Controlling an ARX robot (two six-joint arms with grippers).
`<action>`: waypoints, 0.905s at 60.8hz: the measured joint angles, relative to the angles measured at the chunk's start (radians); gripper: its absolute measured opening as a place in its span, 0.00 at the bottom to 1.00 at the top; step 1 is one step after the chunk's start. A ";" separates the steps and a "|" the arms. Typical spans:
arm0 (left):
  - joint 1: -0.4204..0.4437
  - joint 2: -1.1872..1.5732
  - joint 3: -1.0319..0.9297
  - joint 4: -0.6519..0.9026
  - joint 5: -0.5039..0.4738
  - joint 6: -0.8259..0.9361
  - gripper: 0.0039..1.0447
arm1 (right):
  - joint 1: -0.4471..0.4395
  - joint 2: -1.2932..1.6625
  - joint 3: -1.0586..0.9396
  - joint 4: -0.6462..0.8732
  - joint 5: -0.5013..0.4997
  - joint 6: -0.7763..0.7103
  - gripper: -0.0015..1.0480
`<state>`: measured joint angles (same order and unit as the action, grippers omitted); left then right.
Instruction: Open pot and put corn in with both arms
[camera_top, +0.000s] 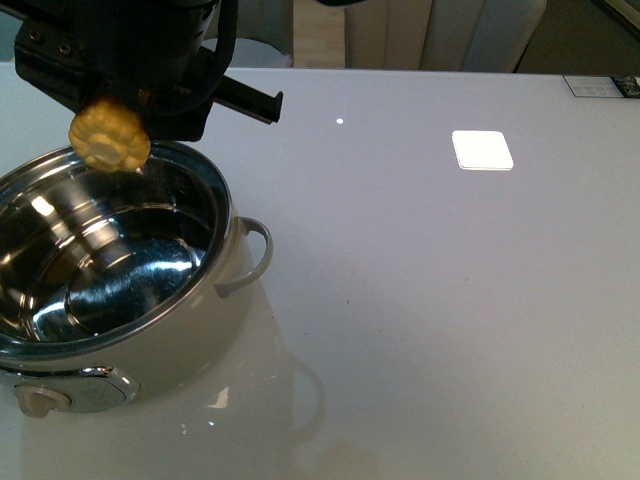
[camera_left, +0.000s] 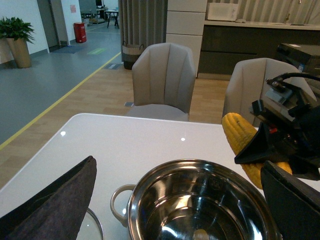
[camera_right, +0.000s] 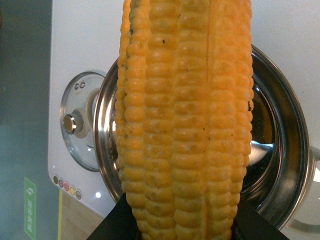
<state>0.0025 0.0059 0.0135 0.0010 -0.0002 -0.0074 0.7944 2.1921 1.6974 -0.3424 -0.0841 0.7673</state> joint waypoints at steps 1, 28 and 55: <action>0.000 0.000 0.000 0.000 0.000 0.000 0.94 | 0.001 0.006 0.006 -0.004 0.002 0.000 0.22; 0.000 0.000 0.000 0.000 0.000 0.000 0.94 | 0.017 0.070 0.090 -0.038 0.011 -0.001 0.54; 0.000 0.000 0.000 0.000 0.000 0.000 0.94 | -0.053 -0.164 -0.227 0.185 0.019 0.032 0.92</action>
<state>0.0025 0.0059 0.0135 0.0010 -0.0002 -0.0074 0.7418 2.0285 1.4704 -0.1577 -0.0650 0.7998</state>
